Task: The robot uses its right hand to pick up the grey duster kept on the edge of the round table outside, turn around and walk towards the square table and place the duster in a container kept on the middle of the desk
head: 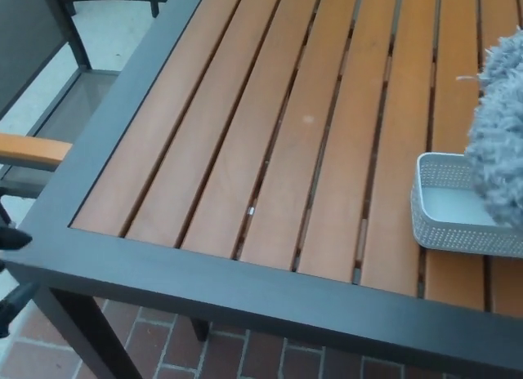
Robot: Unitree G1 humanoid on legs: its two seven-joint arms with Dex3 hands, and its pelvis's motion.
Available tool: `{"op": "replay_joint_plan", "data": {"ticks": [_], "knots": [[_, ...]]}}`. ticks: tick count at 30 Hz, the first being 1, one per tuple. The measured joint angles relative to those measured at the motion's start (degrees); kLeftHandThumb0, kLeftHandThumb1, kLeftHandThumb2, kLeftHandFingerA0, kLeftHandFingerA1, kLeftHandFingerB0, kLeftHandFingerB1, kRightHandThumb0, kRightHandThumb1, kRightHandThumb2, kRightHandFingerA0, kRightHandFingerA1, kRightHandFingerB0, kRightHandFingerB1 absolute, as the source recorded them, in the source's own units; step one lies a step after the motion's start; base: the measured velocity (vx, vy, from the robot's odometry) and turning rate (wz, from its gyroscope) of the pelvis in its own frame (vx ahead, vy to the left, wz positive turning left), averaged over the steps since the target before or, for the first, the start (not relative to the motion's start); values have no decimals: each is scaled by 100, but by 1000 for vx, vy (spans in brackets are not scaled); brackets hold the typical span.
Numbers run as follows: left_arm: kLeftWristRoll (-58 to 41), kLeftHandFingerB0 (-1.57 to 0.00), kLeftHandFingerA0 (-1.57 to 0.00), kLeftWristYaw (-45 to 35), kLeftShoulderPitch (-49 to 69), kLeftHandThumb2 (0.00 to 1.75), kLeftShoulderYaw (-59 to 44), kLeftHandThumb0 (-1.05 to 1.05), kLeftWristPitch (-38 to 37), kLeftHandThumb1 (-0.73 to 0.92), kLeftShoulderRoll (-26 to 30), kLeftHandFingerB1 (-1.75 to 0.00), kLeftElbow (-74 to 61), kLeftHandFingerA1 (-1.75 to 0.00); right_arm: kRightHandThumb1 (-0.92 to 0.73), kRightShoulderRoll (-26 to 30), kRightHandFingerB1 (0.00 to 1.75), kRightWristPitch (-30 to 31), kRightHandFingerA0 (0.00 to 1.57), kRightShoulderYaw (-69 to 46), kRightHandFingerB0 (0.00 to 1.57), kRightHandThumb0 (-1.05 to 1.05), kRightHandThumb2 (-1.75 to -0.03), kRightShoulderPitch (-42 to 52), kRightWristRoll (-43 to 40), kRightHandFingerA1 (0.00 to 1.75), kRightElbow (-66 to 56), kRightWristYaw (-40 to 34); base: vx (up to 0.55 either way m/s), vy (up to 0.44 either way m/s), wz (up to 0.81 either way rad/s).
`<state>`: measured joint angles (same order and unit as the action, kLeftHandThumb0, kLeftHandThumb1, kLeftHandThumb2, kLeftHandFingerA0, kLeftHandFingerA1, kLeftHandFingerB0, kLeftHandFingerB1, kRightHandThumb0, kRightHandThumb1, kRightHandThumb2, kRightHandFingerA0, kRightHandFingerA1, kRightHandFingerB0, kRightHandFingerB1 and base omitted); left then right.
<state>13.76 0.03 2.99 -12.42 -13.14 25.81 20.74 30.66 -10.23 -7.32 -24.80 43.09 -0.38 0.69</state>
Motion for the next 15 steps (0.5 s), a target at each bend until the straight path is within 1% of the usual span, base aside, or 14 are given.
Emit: {"op": "replay_joint_plan", "data": {"ticks": [2, 3, 4, 5, 8, 9, 11, 12, 13, 14, 15], "knots": [[59, -95, -121, -34, 533, 85, -236, -69, 1, 22, 165, -87, -425, -90, -52, -2, 141, 27, 95, 209, 68, -15, -97, -325, 44, 175, 327, 35, 5, 5, -3], [103, -98, -101, -36, 703, 81, -244, -74, 2, 28, 255, -74, -462, -75, -53, -4, 155, 35, 81, 281, 65, -24, -88, -431, 61, 175, 443, 49, 0, 0, 0], [164, -98, -101, -40, 906, 81, -224, -74, 10, 28, 373, -74, -459, -75, -53, -9, 155, 48, 81, 374, 65, -24, -88, -564, 84, 175, 583, 67, 0, 0, 0], [221, -107, -113, -39, 1074, 54, -168, -66, 14, 40, 478, -65, -410, -66, -56, -13, 149, 56, 83, 456, 71, -25, -84, -681, 104, 175, 707, 81, 0, 0, 0], [525, -107, -113, -52, 1683, 54, 325, -66, 124, 40, 873, -65, 228, -66, -56, -45, 149, 89, 83, 833, 71, -25, -84, -1197, 201, 175, 1306, 138, 1, 1, 5], [613, -98, -108, -54, 1844, 85, 522, -70, 168, 27, 931, -79, 521, -83, -71, -46, 107, 99, 81, 953, 79, -29, -64, -1348, 237, 169, 1498, 155, 0, 0, 0], [772, -98, -108, -52, 2086, 85, 873, -70, 216, 27, 1031, -79, 1052, -83, -71, -48, 107, 113, 81, 1199, 79, -29, -64, -1609, 312, 169, 1860, 187, -3, 3, 6], [875, -99, -109, -50, 2221, 84, 1092, -70, 244, 26, 1071, -79, 1392, -83, -70, -46, 102, 123, 84, 1389, 83, -32, -63, -1764, 387, 169, 2107, 209, -12, 4, 10], [941, -99, -109, -40, 2289, 84, 1236, -70, 245, 26, 1089, -79, 1595, -83, -70, -36, 102, 132, 84, 1528, 83, -32, -63, -1863, 443, 169, 2276, 223, 0, 0, 0], [1014, -100, -117, -28, 2351, 57, 1388, -65, 247, 38, 1099, -68, 1821, -69, -70, -16, 104, 139, 85, 1690, 82, -33, -63, -1953, 513, 169, 2471, 243, 0, 0, 0], [1097, -100, -117, -14, 2417, 57, 1561, -65, 248, 38, 1109, -68, 2080, -69, -70, 16, 104, 146, 85, 1881, 82, -33, -63, -2048, 606, 169, 2700, 273, 0, 0, 0]]}}
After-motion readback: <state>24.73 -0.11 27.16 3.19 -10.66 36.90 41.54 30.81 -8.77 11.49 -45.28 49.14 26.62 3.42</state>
